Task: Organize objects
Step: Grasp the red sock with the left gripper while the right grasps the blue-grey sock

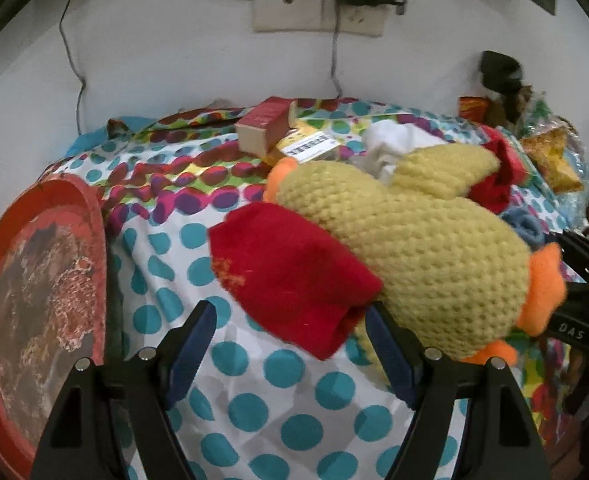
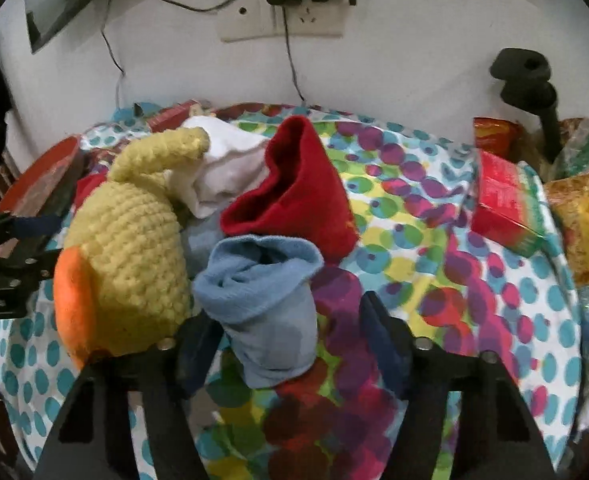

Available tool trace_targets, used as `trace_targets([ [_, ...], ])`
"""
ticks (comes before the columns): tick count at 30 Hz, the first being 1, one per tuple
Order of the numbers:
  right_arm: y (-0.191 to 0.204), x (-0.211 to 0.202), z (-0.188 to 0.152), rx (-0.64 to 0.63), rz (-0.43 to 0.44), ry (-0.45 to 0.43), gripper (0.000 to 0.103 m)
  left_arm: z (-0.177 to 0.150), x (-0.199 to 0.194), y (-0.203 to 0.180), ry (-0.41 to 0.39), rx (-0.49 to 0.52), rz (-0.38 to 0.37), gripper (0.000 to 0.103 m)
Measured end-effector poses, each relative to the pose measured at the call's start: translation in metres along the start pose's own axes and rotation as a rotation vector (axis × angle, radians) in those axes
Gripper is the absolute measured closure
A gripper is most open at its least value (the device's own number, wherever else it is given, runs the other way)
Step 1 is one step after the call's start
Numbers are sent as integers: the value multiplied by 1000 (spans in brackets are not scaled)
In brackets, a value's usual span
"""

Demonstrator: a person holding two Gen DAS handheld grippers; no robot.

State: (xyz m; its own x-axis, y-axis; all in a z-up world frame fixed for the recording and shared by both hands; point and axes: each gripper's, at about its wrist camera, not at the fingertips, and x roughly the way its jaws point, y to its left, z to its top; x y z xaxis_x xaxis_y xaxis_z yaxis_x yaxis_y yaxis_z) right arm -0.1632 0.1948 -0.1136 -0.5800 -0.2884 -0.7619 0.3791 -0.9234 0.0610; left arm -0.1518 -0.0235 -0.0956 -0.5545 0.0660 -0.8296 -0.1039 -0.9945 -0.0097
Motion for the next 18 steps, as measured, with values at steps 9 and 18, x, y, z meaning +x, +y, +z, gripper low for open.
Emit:
trace_targets([
  [9,1,4,-4,-15,-16,-43,74,11,18,14,36,-89,-12,24],
  [18,1,12,-3,-18,-22,-24,71,18,43,19,69,-118,-8,24],
])
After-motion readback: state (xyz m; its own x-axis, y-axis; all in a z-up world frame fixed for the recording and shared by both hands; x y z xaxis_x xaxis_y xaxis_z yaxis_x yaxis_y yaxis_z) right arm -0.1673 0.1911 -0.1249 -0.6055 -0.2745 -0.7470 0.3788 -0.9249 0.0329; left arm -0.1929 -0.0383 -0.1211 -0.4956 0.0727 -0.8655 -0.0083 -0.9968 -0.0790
